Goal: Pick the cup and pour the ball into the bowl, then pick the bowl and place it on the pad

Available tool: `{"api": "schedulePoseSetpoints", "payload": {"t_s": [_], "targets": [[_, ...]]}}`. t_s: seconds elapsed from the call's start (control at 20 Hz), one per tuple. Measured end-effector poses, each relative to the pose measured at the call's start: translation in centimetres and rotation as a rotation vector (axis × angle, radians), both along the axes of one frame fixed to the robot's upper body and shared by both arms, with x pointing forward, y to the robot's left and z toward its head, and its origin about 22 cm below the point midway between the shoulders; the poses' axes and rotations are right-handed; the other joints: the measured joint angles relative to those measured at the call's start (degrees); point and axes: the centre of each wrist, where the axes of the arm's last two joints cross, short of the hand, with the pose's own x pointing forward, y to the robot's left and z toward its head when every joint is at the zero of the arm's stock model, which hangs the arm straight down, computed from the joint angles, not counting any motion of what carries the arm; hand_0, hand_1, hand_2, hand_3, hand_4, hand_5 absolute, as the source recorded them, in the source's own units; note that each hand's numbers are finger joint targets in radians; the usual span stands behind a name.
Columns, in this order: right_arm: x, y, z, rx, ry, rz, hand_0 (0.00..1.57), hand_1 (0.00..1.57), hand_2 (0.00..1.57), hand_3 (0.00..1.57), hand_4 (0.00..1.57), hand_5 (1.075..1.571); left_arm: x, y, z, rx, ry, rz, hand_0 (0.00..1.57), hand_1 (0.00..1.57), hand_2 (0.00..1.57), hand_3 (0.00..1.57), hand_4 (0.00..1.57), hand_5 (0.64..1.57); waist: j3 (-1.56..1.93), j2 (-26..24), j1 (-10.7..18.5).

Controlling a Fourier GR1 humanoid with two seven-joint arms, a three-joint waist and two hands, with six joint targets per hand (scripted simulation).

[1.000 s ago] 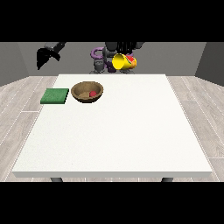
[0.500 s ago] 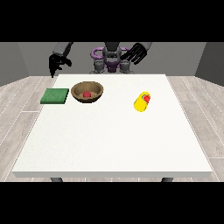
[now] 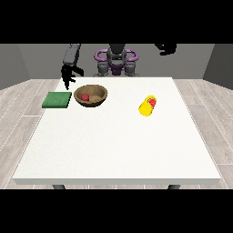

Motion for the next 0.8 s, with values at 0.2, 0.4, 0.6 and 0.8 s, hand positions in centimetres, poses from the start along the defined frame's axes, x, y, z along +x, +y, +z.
{"api": "schedulePoseSetpoints", "payload": {"t_s": [0.2,0.4,0.6,0.8], "targets": [[-0.6,1.4,-0.7,0.02,0.006,0.041,0.0,0.0,0.0,0.0,0.0,1.568,-0.2,7.6,1.6,-0.102,0.027,-0.041,0.0,0.0,0.0,0.0,0.29,1.551,0.21,0.36,-1.75],[-1.1,2.7,-1.5,0.021,-0.003,0.064,0.0,0.0,0.0,0.0,0.0,1.57,-1.1,13.2,3.8,-0.149,0.016,-0.047,0.0,0.0,0.0,0.0,0.25,1.552,0.33,1.82,-3.23],[-1.6,2.9,-2.9,0.028,0.005,0.065,0.0,0.0,0.0,0.0,0.0,1.571,-2.0,16.0,5.3,-0.178,0.001,-0.058,0.0,0.0,0.0,0.0,0.2,1.561,0.41,2.93,-3.33],[-1.4,2.5,-3.5,0.029,-0.002,0.055,0.0,0.0,0.0,0.0,0.0,1.57,-2.8,17.6,6.5,-0.187,-0.018,-0.058,0.0,0.0,0.0,0.0,0.15,1.562,0.43,3.92,-3.62]]}}
